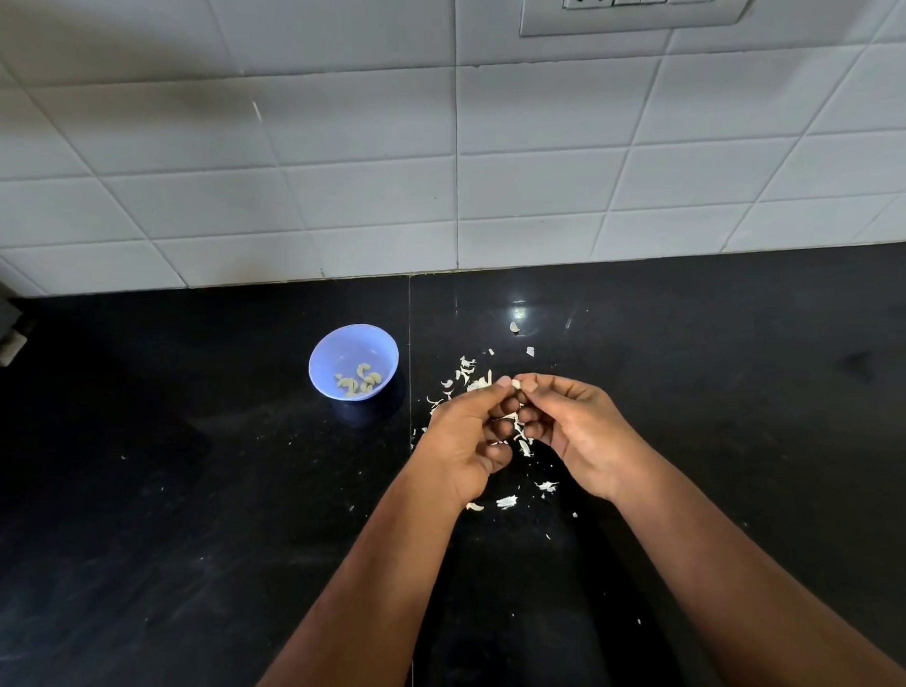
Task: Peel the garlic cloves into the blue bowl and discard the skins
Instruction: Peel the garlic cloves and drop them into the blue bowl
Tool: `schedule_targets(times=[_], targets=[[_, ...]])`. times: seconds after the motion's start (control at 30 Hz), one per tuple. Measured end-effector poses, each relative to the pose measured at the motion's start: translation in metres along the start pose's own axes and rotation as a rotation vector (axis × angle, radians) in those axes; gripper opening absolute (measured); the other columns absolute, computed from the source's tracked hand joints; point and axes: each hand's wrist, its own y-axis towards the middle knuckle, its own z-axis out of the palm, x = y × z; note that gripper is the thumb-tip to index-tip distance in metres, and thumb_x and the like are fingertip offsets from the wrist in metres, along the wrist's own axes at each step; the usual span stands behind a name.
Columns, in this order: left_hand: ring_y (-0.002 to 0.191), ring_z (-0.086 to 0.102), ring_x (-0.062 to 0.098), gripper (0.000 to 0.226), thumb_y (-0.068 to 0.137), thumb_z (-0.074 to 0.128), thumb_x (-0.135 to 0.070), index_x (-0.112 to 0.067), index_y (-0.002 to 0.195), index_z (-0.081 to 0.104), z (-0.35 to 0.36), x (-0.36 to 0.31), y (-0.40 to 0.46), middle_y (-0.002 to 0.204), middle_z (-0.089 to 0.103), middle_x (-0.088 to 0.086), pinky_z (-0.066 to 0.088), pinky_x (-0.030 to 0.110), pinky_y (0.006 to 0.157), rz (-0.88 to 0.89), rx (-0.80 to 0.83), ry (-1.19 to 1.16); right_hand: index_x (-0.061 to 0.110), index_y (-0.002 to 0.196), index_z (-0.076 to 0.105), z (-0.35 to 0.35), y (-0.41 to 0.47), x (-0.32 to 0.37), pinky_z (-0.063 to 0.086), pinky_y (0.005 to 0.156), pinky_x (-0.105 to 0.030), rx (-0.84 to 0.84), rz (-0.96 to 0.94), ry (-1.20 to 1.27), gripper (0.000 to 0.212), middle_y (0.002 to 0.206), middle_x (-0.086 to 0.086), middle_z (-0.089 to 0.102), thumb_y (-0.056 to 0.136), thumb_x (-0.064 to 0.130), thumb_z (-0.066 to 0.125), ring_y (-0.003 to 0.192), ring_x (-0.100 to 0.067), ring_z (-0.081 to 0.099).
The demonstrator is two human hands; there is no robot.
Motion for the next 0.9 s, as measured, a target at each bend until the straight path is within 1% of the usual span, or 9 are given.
schedule_targets(times=[0.17,0.3,0.47,0.53,0.6,0.67,0.73,0.83,0.9], targets=[[0.055,0.052,0.007,0.003,0.096,0.073,-0.013,-0.010,0.096,0.073,-0.001,-0.001,-0.003,0.072,0.065,0.000,0.029,0.019,0.039,0.108,-0.062,0.046,0.009,0.105,0.081,0.008,-0.005,-0.006,0.053,0.066,-0.024,-0.083,-0.143,-0.208,0.015,0.089,-0.008,0.077,0.101,0.012,0.067,0.075,-0.011,0.064],[0.052,0.050,0.006,0.022,0.101,0.067,-0.013,-0.014,0.079,0.065,0.006,0.001,-0.006,0.063,0.060,-0.003,0.031,0.019,0.039,0.205,-0.105,0.106,0.017,0.102,0.083,0.018,-0.010,-0.011,0.058,0.069,-0.027,-0.141,-0.251,-0.265,0.018,0.088,-0.007,0.079,0.101,0.010,0.066,0.073,-0.012,0.068],[0.048,0.049,0.002,0.028,0.104,0.061,-0.013,-0.014,0.076,0.065,0.010,0.001,-0.009,0.063,0.058,-0.007,0.031,0.018,0.039,0.250,-0.114,0.133,0.012,0.105,0.080,0.021,-0.015,-0.013,0.059,0.068,-0.023,-0.162,-0.334,-0.289,0.020,0.089,-0.002,0.080,0.098,0.000,0.065,0.077,-0.012,0.075],[0.047,0.049,0.001,0.025,0.104,0.060,-0.014,-0.014,0.080,0.065,0.009,0.002,-0.010,0.062,0.057,-0.008,0.031,0.019,0.040,0.246,-0.120,0.132,0.012,0.103,0.079,0.022,-0.013,-0.014,0.059,0.070,-0.024,-0.171,-0.324,-0.280,0.016,0.089,-0.003,0.080,0.098,0.002,0.067,0.077,-0.012,0.075],[0.048,0.048,0.003,0.024,0.103,0.058,-0.014,-0.015,0.080,0.062,0.009,0.005,-0.010,0.064,0.057,-0.007,0.031,0.021,0.042,0.233,-0.137,0.137,0.015,0.103,0.079,0.026,-0.012,-0.013,0.059,0.070,-0.026,-0.183,-0.259,-0.159,0.013,0.087,-0.003,0.079,0.098,0.007,0.070,0.075,-0.013,0.072],[0.051,0.044,0.006,0.025,0.101,0.053,-0.014,-0.019,0.076,0.056,0.008,0.007,-0.011,0.064,0.053,-0.007,0.031,0.023,0.044,0.221,-0.172,0.152,0.015,0.104,0.080,0.029,-0.012,-0.011,0.055,0.064,-0.023,-0.182,-0.187,0.013,0.011,0.085,-0.004,0.076,0.098,0.011,0.071,0.072,-0.011,0.067],[0.053,0.039,0.009,0.028,0.100,0.045,-0.016,-0.021,0.073,0.050,0.005,0.008,-0.013,0.062,0.046,-0.007,0.029,0.025,0.045,0.228,-0.205,0.194,0.013,0.106,0.079,0.028,-0.010,-0.010,0.049,0.059,-0.023,-0.164,-0.155,0.090,0.012,0.090,-0.005,0.075,0.098,0.011,0.070,0.072,-0.011,0.064],[0.057,0.038,0.013,0.026,0.102,0.043,-0.023,-0.019,0.076,0.046,-0.002,0.009,-0.014,0.062,0.041,-0.004,0.029,0.027,0.047,0.266,-0.217,0.359,0.008,0.110,0.078,0.023,-0.008,-0.012,0.050,0.059,-0.024,-0.124,-0.161,0.045,0.015,0.091,-0.007,0.075,0.098,0.007,0.069,0.074,-0.014,0.064],[0.062,0.042,0.019,0.029,0.105,0.052,-0.032,-0.016,0.081,0.051,-0.008,0.009,-0.015,0.067,0.044,0.002,0.032,0.028,0.047,0.306,-0.207,0.482,0.007,0.112,0.078,0.020,-0.010,-0.010,0.054,0.063,-0.024,-0.099,-0.167,0.000,0.018,0.089,-0.007,0.075,0.098,0.003,0.068,0.076,-0.014,0.065]])
